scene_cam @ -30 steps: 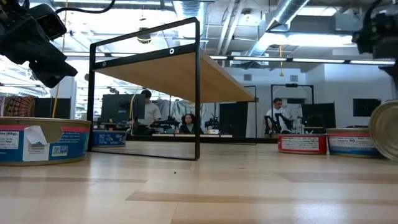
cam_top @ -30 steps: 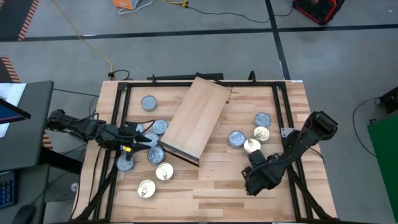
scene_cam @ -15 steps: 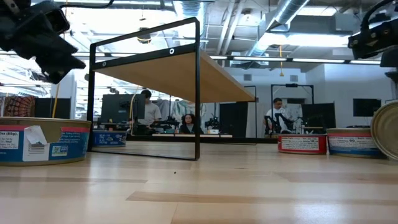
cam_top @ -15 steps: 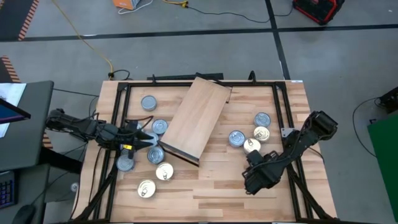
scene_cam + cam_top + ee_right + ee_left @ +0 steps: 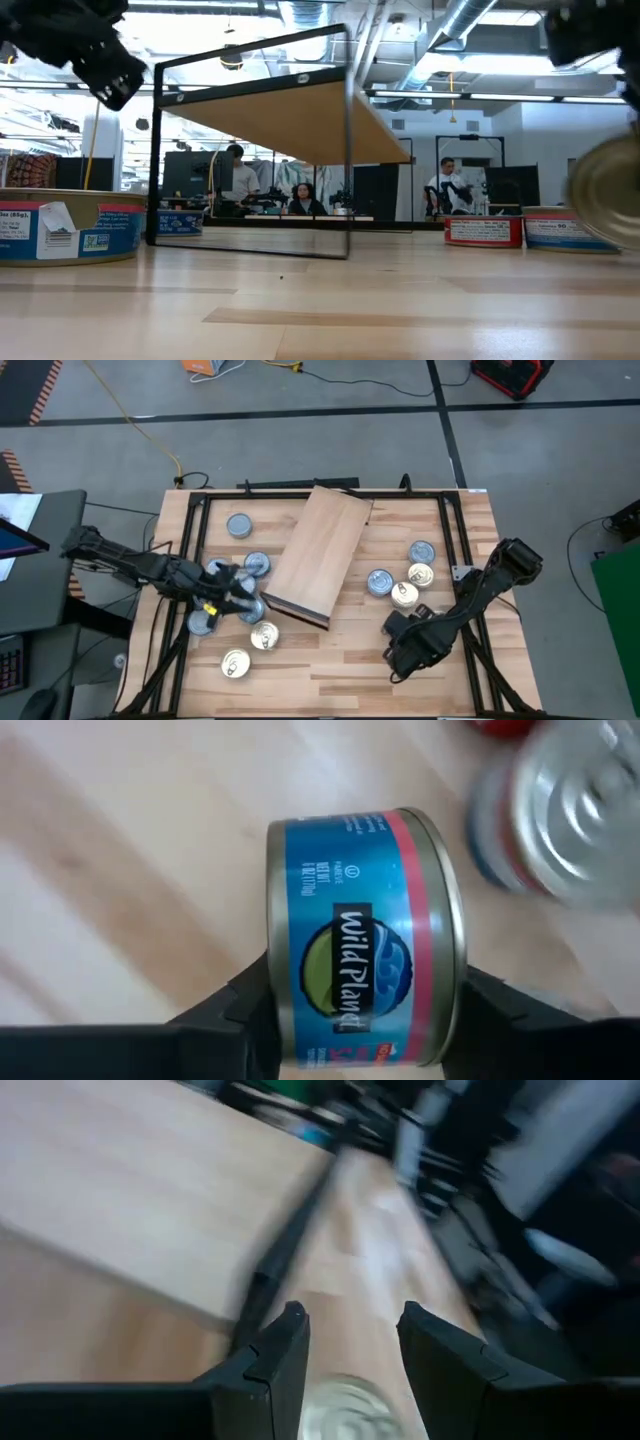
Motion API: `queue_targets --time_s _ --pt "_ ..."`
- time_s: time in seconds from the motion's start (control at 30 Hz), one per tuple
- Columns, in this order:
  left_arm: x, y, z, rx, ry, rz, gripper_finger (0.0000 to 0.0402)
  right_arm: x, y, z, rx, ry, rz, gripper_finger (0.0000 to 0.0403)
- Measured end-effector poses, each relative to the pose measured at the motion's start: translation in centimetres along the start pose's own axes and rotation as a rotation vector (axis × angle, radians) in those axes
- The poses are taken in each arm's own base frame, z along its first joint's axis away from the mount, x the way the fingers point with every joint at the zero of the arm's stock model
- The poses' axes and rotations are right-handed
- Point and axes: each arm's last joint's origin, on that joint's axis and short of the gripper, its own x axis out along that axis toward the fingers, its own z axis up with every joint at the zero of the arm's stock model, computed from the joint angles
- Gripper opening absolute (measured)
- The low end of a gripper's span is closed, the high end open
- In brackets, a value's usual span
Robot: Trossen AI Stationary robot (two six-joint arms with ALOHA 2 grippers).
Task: Stack canned seafood by type on shelf
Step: Put the blue pink tuna can on the shelf
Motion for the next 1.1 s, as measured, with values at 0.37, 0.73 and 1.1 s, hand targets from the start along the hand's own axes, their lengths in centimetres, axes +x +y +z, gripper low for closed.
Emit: queue_targets --time_s 0.37,0.73,1.1 --pt "0.1 -2.2 5.1 0.15 0.097 0.033 0.0149 -2.7 0.1 3.6 -0.207 -0.175 -0.056 0.0215" --pt "0.2 -1.4 11.4 0.349 -0.056 0.473 0.0149 -4.8 -1.7 10.0 -0.405 -0.439 -0.319 0.0219" --pt "4.1 3.4 12.8 0.38 0.096 0.635 0.0149 -5.6 -2.8 16.1 -0.569 -0.589 -0.513 0.0236"
